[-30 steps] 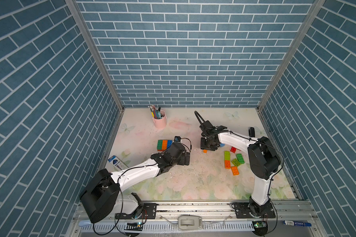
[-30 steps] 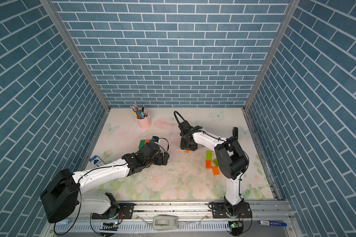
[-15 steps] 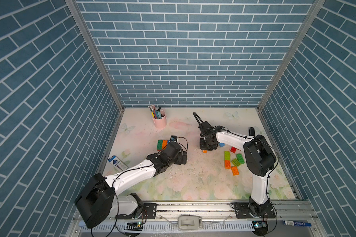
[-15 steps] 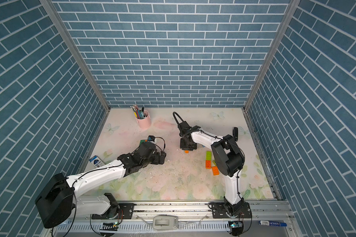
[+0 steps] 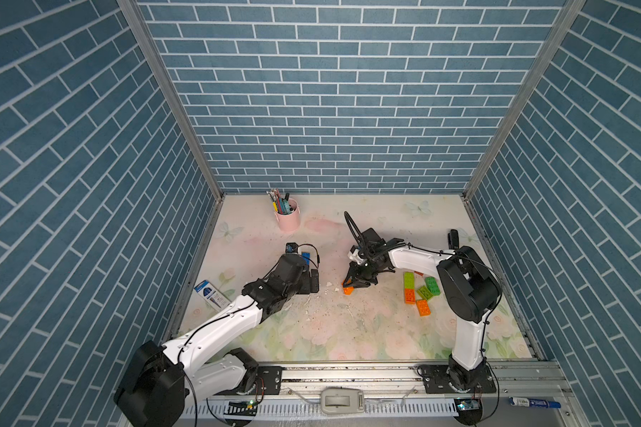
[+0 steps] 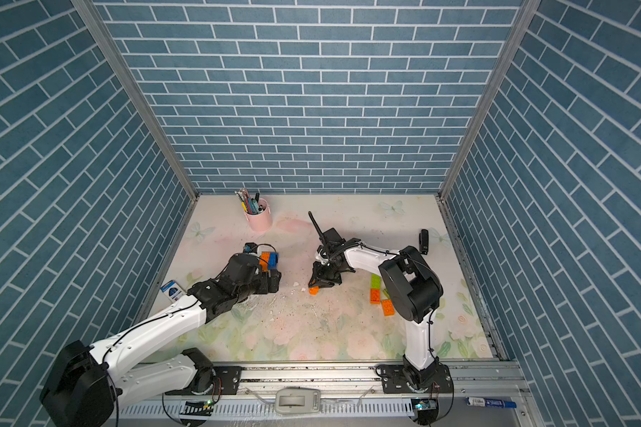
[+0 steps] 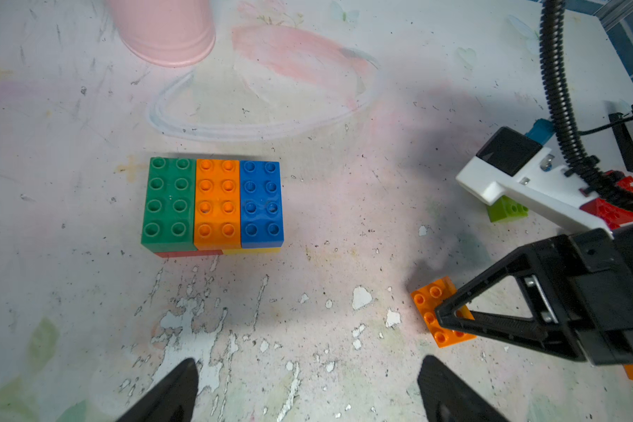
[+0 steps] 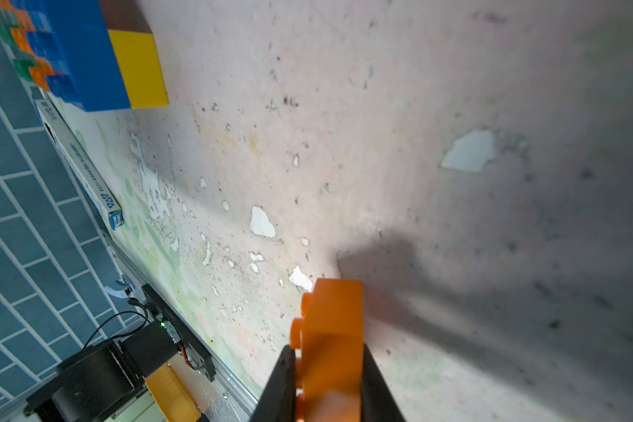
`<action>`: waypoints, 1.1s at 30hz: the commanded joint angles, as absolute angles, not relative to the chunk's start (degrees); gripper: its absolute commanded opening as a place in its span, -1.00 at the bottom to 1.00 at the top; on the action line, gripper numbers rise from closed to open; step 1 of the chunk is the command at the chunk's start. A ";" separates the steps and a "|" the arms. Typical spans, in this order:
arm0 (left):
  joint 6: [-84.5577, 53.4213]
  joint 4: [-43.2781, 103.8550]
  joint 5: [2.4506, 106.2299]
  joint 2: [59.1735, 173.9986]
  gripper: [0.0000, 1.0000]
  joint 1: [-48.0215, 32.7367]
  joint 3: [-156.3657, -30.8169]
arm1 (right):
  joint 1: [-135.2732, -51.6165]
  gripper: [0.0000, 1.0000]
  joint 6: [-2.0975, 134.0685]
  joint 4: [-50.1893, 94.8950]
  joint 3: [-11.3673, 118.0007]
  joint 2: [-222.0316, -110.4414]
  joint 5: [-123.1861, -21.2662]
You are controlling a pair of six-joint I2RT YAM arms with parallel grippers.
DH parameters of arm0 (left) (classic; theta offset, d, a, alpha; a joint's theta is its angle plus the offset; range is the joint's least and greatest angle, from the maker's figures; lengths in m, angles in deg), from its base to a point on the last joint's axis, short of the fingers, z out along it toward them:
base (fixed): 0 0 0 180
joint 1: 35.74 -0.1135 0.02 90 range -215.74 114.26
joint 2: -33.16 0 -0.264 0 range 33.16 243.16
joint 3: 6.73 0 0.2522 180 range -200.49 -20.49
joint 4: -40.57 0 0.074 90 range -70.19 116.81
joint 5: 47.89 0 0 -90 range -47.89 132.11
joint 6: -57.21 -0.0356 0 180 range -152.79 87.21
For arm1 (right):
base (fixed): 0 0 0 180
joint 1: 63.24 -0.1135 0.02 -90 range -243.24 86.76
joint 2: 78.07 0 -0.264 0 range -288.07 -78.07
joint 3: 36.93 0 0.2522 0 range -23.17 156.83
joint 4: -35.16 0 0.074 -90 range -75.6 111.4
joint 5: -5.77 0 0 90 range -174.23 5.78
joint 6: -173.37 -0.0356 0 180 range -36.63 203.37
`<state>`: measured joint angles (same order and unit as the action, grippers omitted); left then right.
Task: Assemble a rectangle with lego
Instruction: Adjust the lego brick at the center of the board.
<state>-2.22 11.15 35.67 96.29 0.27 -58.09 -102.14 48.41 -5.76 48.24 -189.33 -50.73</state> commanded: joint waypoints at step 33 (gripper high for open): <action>-0.46 13.00 38.17 97.78 0.84 0.07 -57.16 | -100.24 -0.42 50.73 -12.21 51.75 -193.39 -58.72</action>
